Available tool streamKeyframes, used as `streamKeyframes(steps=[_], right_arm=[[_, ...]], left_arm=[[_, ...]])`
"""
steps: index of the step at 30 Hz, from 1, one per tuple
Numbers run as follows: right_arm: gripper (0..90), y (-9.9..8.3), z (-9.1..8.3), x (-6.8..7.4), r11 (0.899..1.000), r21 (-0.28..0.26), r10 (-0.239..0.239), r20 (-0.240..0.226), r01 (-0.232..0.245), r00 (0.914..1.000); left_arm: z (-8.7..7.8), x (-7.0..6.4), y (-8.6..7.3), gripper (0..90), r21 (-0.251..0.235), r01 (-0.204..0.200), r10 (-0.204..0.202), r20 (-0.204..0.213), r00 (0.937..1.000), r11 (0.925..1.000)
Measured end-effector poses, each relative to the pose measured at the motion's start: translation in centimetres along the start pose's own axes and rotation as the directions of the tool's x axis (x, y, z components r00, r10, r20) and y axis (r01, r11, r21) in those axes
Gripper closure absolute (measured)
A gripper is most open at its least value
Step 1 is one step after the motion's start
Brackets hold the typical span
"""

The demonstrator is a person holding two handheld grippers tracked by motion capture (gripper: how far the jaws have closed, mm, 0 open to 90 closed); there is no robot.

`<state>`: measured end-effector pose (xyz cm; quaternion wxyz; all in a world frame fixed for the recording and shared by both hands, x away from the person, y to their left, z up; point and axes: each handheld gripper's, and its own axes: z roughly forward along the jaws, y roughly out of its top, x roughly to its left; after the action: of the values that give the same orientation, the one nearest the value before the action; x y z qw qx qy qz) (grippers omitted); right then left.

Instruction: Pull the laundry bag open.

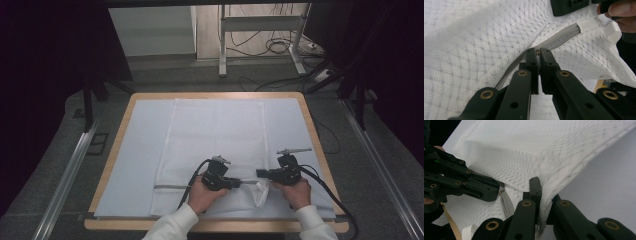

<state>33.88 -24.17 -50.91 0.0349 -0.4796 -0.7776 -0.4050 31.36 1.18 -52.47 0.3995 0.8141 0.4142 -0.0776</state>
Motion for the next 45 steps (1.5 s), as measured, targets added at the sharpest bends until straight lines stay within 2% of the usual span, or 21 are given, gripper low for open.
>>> streamKeyframes(steps=[3,15,18,25,41,45], right_arm=[[87.8,0.0,0.0,0.0,1.0,0.0,0.001,0.0,-0.001,1.0],[87.8,0.0,0.0,-0.2,1.0,0.002,0.0,0.003,0.0,1.0],[87.8,0.0,0.0,-0.2,1.0,0.003,-0.002,0.006,0.002,1.0],[87.8,0.0,0.0,-0.2,1.0,0.001,0.0,0.002,0.0,1.0],[87.7,-0.1,0.0,-0.3,1.0,0.001,0.0,-0.001,0.0,1.0],[87.7,-0.1,0.0,-0.3,1.0,0.001,-0.001,-0.001,0.001,1.0]], left_arm=[[-0.1,0.3,-0.1,86.9,-0.001,0.017,-0.017,0.013,0.9998,0.9999],[-0.2,0.4,-0.2,86.8,0.0,0.009,-0.009,0.01,0.9999,1.0],[-0.5,0.5,-0.3,86.8,0.003,0.0,0.0,-0.005,1.0,1.0],[-1.8,1.3,-1.0,86.8,-0.007,0.009,-0.009,-0.023,0.9997,0.9999],[-2.7,2.3,-1.4,86.8,-0.014,0.04,-0.04,-0.018,0.999,0.9991],[-2.9,2.3,-1.5,86.8,-0.013,0.032,-0.032,-0.022,0.9992,0.9994]])
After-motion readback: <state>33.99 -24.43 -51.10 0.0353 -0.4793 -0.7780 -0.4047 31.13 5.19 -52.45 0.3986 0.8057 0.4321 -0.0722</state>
